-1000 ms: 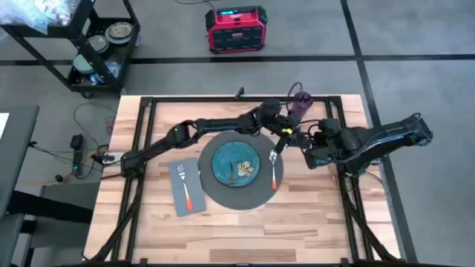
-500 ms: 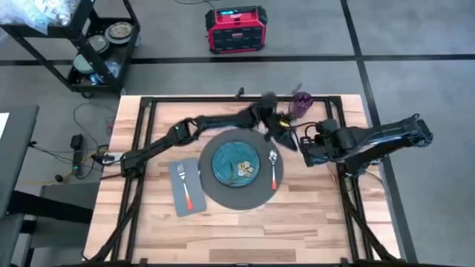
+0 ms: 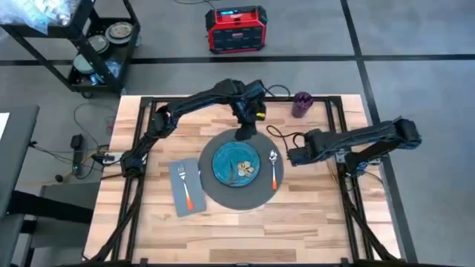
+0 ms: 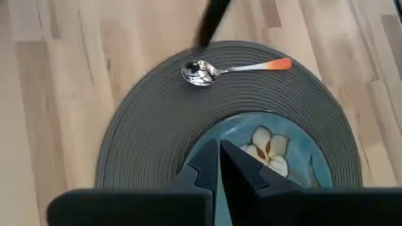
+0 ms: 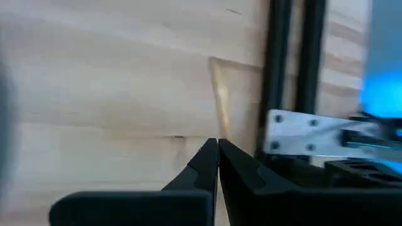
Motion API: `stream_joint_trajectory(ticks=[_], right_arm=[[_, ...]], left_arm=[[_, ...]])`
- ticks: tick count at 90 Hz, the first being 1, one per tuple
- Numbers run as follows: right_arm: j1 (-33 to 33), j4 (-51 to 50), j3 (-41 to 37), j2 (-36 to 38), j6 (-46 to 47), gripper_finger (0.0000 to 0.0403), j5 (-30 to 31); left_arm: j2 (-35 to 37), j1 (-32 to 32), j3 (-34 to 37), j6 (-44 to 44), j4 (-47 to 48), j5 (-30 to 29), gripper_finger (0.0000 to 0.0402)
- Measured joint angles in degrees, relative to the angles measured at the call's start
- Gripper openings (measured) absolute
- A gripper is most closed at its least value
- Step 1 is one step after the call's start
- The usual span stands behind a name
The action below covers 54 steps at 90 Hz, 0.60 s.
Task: Set table place
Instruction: Put the gold knife on the gray placemat
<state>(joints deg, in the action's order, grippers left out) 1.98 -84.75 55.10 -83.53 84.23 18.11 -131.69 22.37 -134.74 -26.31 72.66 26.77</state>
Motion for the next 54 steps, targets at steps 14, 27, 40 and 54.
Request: stream_joint_trajectory(ticks=[14, 27, 40, 54], right_arm=[[-2.2, 0.2, -1.9, -9.2, -3.1, 0.0000, -4.4], [-3.2, 4.1, -4.4, -14.4, -3.1, 0.0000, -9.3], [-3.6, 10.5, -7.0, -15.2, 1.2, 0.0000, -11.9], [-4.0, 9.1, -8.7, -14.6, 4.9, 0.0001, -11.8]], left_arm=[[0.0, 0.0, 0.0, -0.5, 1.3, 0.0, 0.0000], [0.0, -0.3, 0.0, -0.7, 1.3, 0.1, 0.0000], [0.0, -0.3, 0.0, -0.4, 1.7, 0.1, 0.0000], [0.0, -0.7, 0.0, -0.3, 1.7, 0.1, 0.0000]])
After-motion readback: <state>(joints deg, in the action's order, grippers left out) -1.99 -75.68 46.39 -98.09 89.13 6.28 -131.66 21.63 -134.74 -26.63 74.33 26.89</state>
